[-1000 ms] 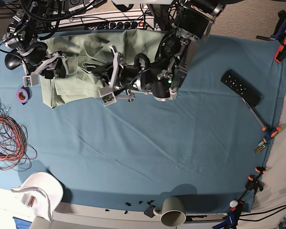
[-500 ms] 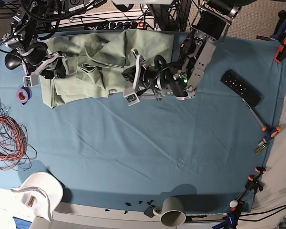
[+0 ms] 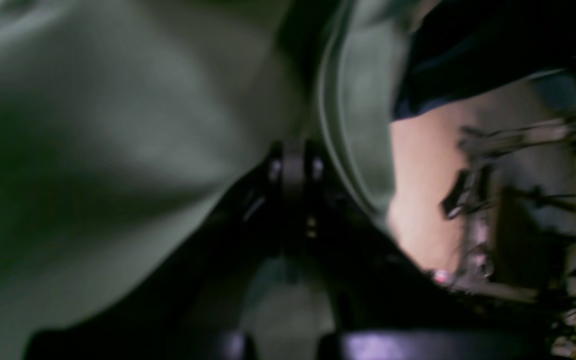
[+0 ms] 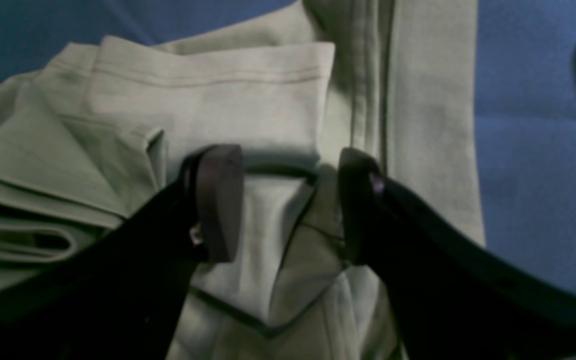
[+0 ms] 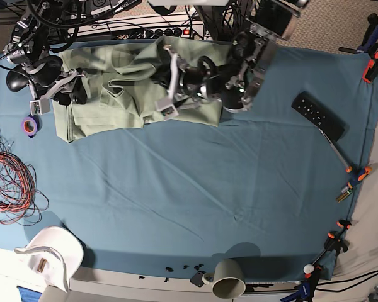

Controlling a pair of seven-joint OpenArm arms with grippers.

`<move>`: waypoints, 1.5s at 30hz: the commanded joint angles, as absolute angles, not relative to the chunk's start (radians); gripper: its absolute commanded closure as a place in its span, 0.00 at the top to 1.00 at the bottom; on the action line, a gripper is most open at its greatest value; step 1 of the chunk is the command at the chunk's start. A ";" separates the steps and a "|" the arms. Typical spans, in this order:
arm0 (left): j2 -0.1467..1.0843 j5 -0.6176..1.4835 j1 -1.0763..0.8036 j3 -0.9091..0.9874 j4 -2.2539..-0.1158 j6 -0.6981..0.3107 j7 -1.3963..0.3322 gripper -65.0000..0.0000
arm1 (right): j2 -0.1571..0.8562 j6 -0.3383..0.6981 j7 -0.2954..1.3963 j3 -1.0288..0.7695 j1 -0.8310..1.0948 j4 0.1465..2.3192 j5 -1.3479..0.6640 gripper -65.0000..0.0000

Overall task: Fold the T-shirt properly
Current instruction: 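Fold the held end over the strip toward the right gripper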

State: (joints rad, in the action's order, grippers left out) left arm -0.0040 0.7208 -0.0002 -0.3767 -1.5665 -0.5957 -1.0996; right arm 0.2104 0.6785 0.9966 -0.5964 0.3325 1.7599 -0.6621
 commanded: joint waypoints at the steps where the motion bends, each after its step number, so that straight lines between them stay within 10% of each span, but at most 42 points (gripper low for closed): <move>1: -0.028 0.759 0.011 -0.378 -1.588 -0.603 -1.085 0.00 | 0.224 0.683 0.972 -0.603 0.329 1.775 -0.680 0.47; 25: -0.052 0.709 0.014 -0.636 -1.588 -0.655 -1.084 0.00 | 0.368 0.503 1.011 -0.604 0.191 1.750 -0.478 0.60; 45: -0.052 0.704 0.014 -0.636 -1.588 -0.655 -1.084 0.00 | 0.383 0.633 1.317 -0.601 0.101 1.373 -0.884 0.60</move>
State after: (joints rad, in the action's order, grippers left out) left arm -0.0383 0.6846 0.0032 -0.6346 -1.5692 -0.6483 -1.1027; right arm 0.3721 0.6365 1.2644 -0.6022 0.0921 1.3697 -0.9142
